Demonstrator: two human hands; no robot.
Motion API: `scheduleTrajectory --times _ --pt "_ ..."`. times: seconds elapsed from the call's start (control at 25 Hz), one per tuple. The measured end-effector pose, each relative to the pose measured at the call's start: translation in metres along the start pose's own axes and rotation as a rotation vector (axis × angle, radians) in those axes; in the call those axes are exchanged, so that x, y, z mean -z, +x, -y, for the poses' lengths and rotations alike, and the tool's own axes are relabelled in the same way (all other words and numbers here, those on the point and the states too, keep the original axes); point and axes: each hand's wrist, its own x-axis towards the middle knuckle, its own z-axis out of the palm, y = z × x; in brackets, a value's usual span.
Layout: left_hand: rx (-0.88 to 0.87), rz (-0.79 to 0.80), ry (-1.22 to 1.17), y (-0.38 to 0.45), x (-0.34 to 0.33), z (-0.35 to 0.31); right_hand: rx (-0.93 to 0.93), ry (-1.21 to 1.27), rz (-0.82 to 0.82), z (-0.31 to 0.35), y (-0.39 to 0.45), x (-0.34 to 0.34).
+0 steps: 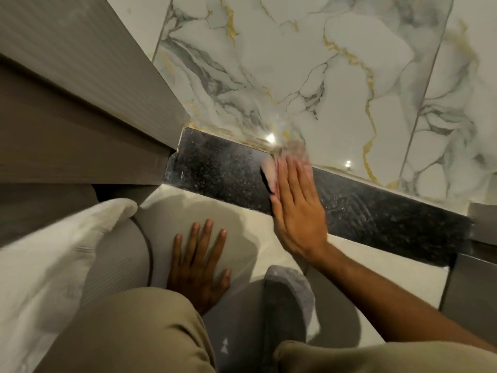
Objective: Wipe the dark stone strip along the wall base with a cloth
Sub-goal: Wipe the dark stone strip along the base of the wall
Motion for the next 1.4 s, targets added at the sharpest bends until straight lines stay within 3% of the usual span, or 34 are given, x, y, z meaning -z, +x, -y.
scheduleTrajectory --times 0.08,0.24,0.36,0.4,0.6,0.76,0.84,0.96,1.08,1.12,1.28,1.4 --pt "-0.003 -0.010 0.002 -0.001 0.001 -0.002 0.091 0.036 0.019 0.039 0.053 -0.003" --pt "-0.007 -0.059 -0.002 0.003 0.002 -0.003 0.579 -0.036 0.175 0.112 0.086 -0.010" --pt "-0.001 -0.084 -0.032 0.002 0.001 -0.003 0.900 -0.030 0.324 0.098 0.056 -0.010" --pt "0.009 -0.064 -0.034 0.002 0.002 -0.003 0.944 0.044 0.300 0.087 0.063 -0.007" --pt "0.012 -0.003 0.007 -0.001 -0.005 -0.001 0.453 0.065 0.037 0.073 0.126 0.005" --pt "0.014 0.017 0.005 -0.002 -0.008 0.000 0.590 0.079 0.155 0.042 0.022 -0.007" --pt "0.011 0.026 0.015 -0.004 -0.011 0.001 0.603 0.011 0.132 0.004 -0.020 -0.005" --pt "0.002 0.049 0.006 -0.003 -0.010 0.006 0.459 -0.004 0.033 -0.029 -0.001 0.000" --pt "-0.021 0.057 0.046 -0.003 -0.008 0.008 0.198 0.014 -0.064 -0.008 0.032 0.000" --pt "-0.024 0.059 0.047 -0.004 -0.006 0.008 0.147 0.031 -0.054 -0.002 0.024 -0.004" --pt "-0.022 0.036 -0.017 0.001 -0.004 0.005 0.288 -0.034 0.062 -0.037 -0.088 -0.010" --pt "-0.118 0.011 -0.029 0.012 -0.005 -0.012 -0.019 0.010 -0.022 -0.081 -0.094 0.006"
